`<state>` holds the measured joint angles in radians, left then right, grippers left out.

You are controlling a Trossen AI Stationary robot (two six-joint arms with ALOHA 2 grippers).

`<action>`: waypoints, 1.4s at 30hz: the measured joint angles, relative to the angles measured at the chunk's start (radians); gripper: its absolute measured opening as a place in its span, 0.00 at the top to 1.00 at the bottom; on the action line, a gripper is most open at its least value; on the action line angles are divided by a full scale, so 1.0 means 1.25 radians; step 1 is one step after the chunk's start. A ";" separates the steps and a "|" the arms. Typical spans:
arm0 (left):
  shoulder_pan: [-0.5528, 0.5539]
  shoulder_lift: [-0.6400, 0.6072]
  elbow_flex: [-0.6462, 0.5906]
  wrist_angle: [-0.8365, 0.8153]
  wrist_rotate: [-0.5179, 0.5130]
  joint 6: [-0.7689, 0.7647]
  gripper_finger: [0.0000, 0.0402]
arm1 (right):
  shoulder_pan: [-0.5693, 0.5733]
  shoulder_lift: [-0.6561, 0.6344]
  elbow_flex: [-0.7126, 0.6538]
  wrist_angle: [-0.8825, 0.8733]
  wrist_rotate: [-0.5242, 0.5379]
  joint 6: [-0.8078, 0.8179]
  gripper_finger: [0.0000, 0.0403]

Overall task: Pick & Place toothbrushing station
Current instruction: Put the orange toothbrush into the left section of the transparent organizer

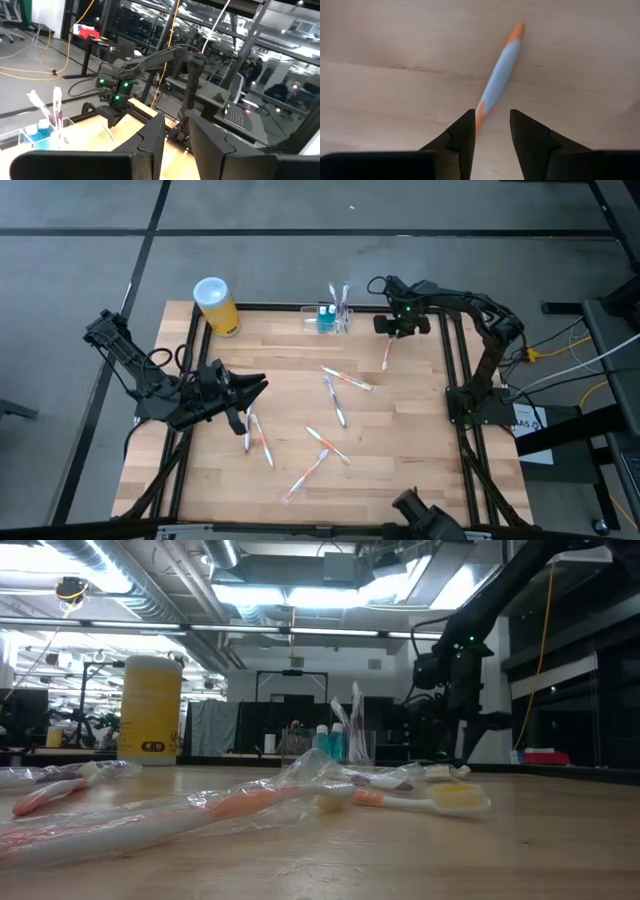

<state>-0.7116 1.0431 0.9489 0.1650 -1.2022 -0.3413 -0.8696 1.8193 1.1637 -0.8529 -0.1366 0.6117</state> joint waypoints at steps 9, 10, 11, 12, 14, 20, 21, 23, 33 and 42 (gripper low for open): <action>0.000 -0.001 0.000 -0.001 0.040 0.012 0.79 | 0.014 0.063 0.000 0.001 -0.027 0.050 0.69; 0.000 -0.001 0.000 -0.001 0.043 0.012 0.79 | 0.017 0.069 0.001 0.000 -0.027 0.051 0.69; 0.000 -0.001 0.000 -0.002 0.045 0.012 0.79 | 0.019 0.073 0.002 -0.001 -0.027 0.053 0.69; 0.000 -0.001 0.000 -0.003 0.049 0.012 0.79 | 0.021 0.078 0.004 -0.003 -0.029 0.056 0.69; 0.000 -0.001 0.000 -0.004 0.050 0.012 0.79 | 0.030 0.087 0.005 -0.007 -0.024 0.065 0.69; 0.000 -0.002 0.000 -0.006 0.025 0.024 0.79 | 0.053 0.091 0.005 -0.011 0.005 0.085 0.75; 0.000 -0.003 0.000 -0.006 0.019 0.025 0.79 | 0.055 0.092 0.005 -0.013 0.005 0.085 0.79; 0.000 -0.003 0.000 -0.006 0.009 0.026 0.80 | 0.059 0.092 0.004 -0.013 -0.001 0.077 0.89; 0.017 -0.003 0.000 -0.020 -0.106 -0.016 0.80 | 0.110 0.059 -0.006 0.097 -0.160 0.024 0.96; 0.245 0.005 0.000 -0.381 0.223 -0.464 0.80 | 0.274 -0.193 -0.003 0.212 -0.184 0.015 0.96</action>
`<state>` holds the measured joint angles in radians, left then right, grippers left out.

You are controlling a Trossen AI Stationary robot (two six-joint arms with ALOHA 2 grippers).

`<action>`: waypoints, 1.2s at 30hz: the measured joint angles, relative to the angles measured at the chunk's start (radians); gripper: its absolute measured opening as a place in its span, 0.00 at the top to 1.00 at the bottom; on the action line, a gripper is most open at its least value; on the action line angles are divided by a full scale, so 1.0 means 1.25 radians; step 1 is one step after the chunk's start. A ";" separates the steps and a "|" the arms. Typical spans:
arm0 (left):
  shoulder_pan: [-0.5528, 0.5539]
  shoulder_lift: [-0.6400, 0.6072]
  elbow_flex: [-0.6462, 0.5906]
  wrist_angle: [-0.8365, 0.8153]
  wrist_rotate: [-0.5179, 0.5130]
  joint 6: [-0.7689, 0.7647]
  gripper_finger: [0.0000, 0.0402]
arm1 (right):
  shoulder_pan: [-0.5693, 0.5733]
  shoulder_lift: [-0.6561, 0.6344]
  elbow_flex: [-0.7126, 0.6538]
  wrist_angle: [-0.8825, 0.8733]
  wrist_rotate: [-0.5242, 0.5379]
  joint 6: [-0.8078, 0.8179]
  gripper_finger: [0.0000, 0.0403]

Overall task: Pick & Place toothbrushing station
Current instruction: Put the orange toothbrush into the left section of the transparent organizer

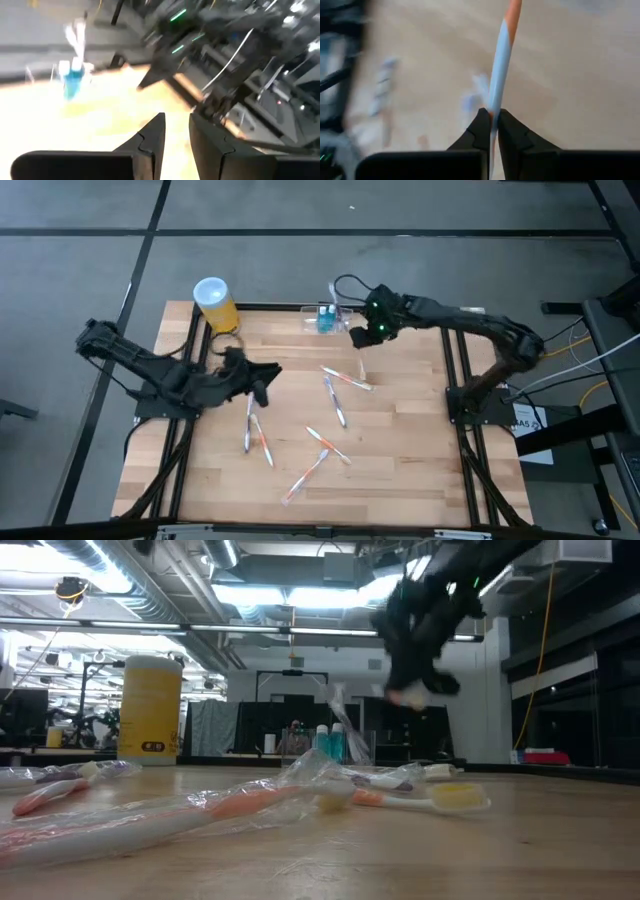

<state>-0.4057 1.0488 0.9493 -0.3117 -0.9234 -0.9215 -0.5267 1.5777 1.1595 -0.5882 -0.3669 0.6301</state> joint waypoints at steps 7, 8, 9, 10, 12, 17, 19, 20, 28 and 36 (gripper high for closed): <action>0.194 0.104 0.000 0.194 0.358 0.024 0.74 | 0.146 -0.110 0.001 0.182 0.032 0.080 0.96; 0.213 0.126 0.000 0.235 0.398 0.026 0.72 | 0.165 -0.113 0.002 0.205 0.047 0.088 0.96; 0.227 0.147 0.000 0.274 0.427 0.023 0.70 | 0.183 -0.115 0.002 0.220 0.061 0.096 0.96; 0.238 0.164 0.000 0.303 0.450 0.017 0.68 | 0.199 -0.115 0.002 0.239 0.074 0.103 0.96; 0.254 0.190 0.000 0.326 0.478 0.002 0.65 | 0.229 -0.115 0.002 0.278 0.099 0.118 0.96; 0.271 0.207 0.000 0.329 0.501 -0.021 0.59 | 0.277 -0.130 0.002 0.337 0.161 0.134 0.96; 0.270 0.208 0.000 0.333 0.503 -0.027 0.58 | 0.285 -0.139 0.002 0.375 0.173 0.139 0.96; 0.270 0.208 0.000 0.340 0.505 -0.028 0.58 | 0.288 -0.139 0.003 0.404 0.179 0.142 0.96; 0.273 0.208 0.000 0.361 0.509 -0.038 0.61 | 0.304 -0.138 0.003 0.460 0.201 0.151 0.96; 0.303 0.208 0.000 0.367 0.569 -0.042 0.88 | 0.308 -0.138 0.003 0.480 0.210 0.145 0.96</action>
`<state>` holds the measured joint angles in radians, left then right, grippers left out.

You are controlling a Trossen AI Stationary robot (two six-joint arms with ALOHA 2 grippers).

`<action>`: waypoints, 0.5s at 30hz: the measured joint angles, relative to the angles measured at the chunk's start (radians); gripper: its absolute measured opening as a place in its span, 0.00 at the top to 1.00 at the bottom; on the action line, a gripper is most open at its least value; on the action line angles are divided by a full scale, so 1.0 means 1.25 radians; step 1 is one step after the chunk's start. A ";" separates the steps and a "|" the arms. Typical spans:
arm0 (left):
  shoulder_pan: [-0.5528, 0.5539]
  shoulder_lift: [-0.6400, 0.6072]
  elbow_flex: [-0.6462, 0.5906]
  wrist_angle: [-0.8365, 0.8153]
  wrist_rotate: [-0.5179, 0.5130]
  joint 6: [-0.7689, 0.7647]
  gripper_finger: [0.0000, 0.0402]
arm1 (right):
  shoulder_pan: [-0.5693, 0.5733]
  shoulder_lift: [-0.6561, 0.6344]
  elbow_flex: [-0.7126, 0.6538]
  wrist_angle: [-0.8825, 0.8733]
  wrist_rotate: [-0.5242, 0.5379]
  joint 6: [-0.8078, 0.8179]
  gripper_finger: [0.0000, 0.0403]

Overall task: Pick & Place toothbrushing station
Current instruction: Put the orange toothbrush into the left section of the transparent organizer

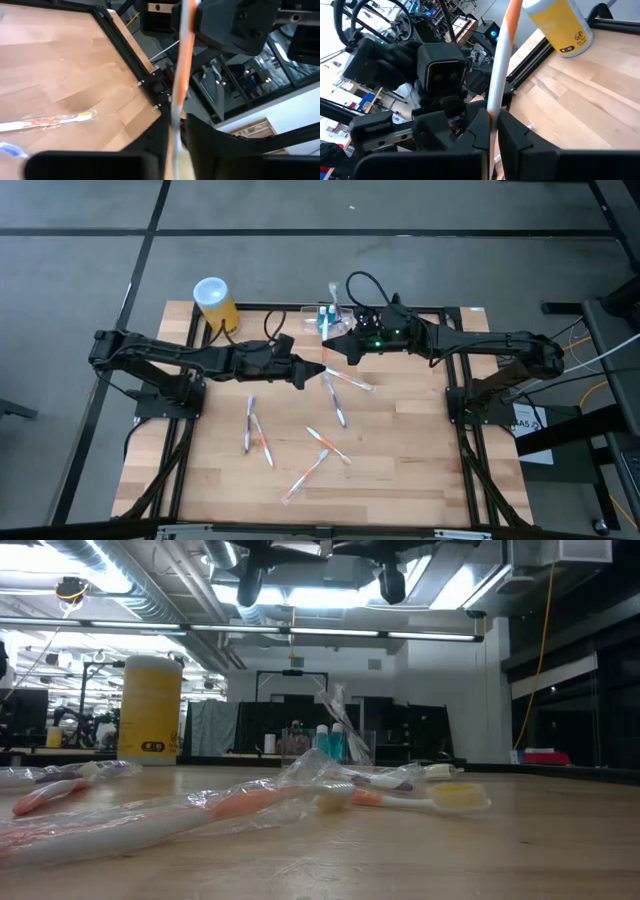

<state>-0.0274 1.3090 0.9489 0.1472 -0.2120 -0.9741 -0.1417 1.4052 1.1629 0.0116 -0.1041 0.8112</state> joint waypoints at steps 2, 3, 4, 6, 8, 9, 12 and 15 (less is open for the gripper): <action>0.006 0.000 0.000 0.010 0.015 0.004 0.96 | 0.000 0.000 0.000 0.006 -0.003 0.000 0.96; 0.010 0.000 0.000 0.015 0.031 0.005 0.97 | 0.000 0.000 0.000 0.011 -0.003 0.000 0.96; 0.014 0.000 0.000 0.019 0.045 0.006 0.97 | 0.000 0.000 0.000 0.015 -0.003 0.000 0.96; 0.021 0.000 0.000 0.022 0.066 0.006 0.99 | 0.000 0.000 0.000 0.016 -0.002 -0.002 0.96; 0.021 0.000 0.000 0.033 0.070 0.006 0.99 | 0.000 0.000 0.000 0.023 0.000 -0.004 0.96; 0.021 0.000 0.000 0.038 0.070 0.006 1.00 | 0.000 0.000 0.000 0.029 0.002 -0.006 0.96; 0.017 0.000 0.000 0.053 0.038 -0.006 1.00 | 0.000 0.000 0.000 0.050 0.007 -0.009 0.97; 0.012 0.000 0.000 0.067 0.013 -0.006 0.97 | 0.000 0.000 0.000 0.062 0.016 -0.009 0.97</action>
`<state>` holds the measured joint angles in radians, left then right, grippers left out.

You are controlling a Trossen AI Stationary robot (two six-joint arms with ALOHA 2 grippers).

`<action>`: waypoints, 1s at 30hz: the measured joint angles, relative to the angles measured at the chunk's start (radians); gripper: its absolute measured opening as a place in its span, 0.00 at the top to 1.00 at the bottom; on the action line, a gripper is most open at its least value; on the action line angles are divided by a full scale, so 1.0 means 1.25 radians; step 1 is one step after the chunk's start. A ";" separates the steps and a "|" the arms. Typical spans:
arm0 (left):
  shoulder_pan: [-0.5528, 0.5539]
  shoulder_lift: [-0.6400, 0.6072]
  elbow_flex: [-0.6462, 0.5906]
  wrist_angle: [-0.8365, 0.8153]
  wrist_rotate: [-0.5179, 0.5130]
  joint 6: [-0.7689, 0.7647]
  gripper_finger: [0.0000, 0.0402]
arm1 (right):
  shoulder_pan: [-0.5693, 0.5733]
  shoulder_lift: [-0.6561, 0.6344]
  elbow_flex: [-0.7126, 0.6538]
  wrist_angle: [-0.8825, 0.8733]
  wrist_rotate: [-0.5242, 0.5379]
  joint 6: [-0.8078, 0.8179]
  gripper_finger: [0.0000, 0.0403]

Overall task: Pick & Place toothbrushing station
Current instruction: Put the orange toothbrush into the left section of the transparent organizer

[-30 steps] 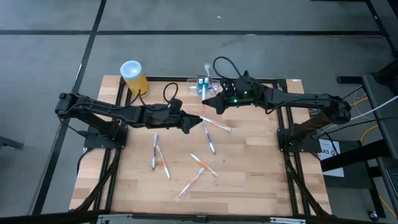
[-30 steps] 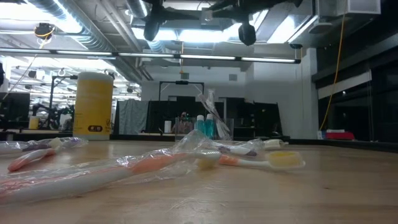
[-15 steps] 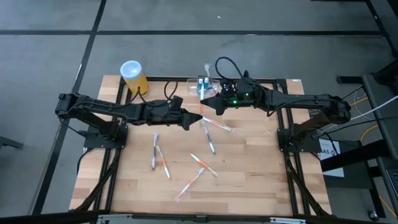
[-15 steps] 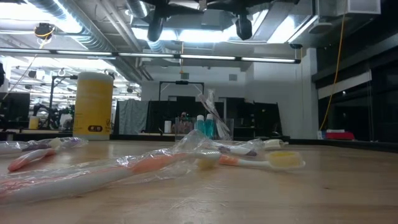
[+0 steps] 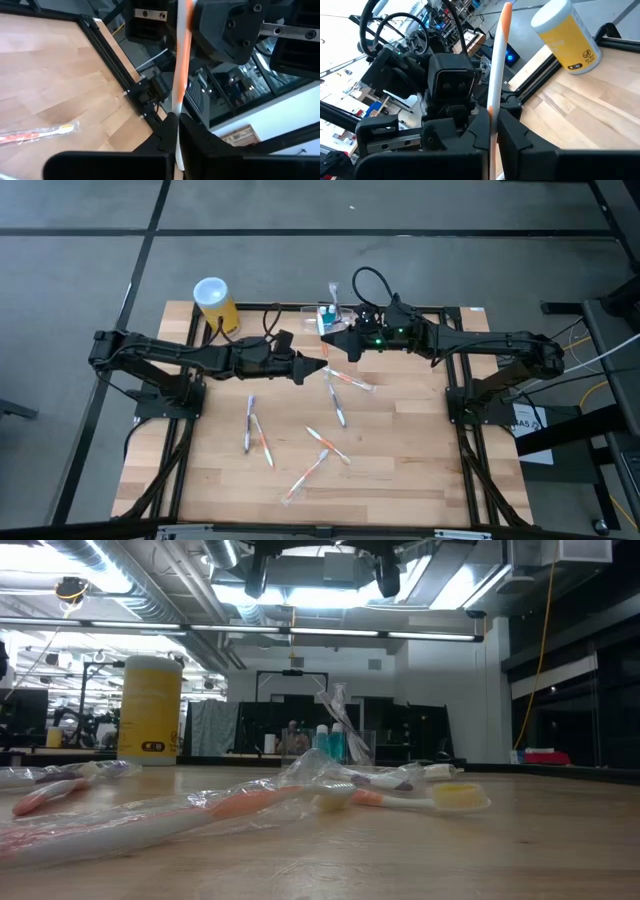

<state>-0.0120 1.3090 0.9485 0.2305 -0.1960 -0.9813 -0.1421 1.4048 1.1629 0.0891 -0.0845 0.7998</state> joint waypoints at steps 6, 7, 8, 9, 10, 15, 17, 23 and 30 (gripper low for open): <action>0.000 0.000 0.000 0.004 -0.002 0.017 0.83 | 0.000 0.000 0.000 0.001 0.002 -0.003 0.97; 0.000 0.000 0.000 0.003 0.006 0.034 0.80 | 0.000 0.000 0.000 0.001 0.002 -0.002 0.97; 0.000 0.000 0.000 0.002 0.012 0.056 0.77 | 0.000 0.000 0.000 0.001 0.002 -0.002 0.97; 0.000 0.000 0.000 -0.002 0.019 0.077 0.74 | 0.002 0.000 0.000 0.001 0.001 -0.002 0.97; 0.000 -0.002 0.000 -0.006 0.034 0.098 0.72 | 0.003 0.000 0.000 0.001 -0.002 -0.002 0.97; 0.000 -0.015 0.000 -0.022 0.155 0.209 0.65 | 0.016 0.000 0.000 0.001 -0.017 0.015 0.97; -0.001 -0.019 0.000 -0.018 0.212 0.245 0.64 | 0.021 -0.004 0.000 0.000 -0.022 0.022 0.97; -0.033 -0.073 0.001 -0.134 0.236 0.326 0.67 | 0.022 -0.058 0.000 0.007 0.006 0.024 0.97; -0.115 -0.136 0.085 -0.343 0.032 0.580 0.74 | 0.000 -0.090 0.000 -0.017 -0.050 0.080 0.97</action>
<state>-0.1554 1.1389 1.0549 -0.1985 -0.1562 -0.2568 -0.1426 1.2929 1.1629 0.0676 -0.1470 0.9002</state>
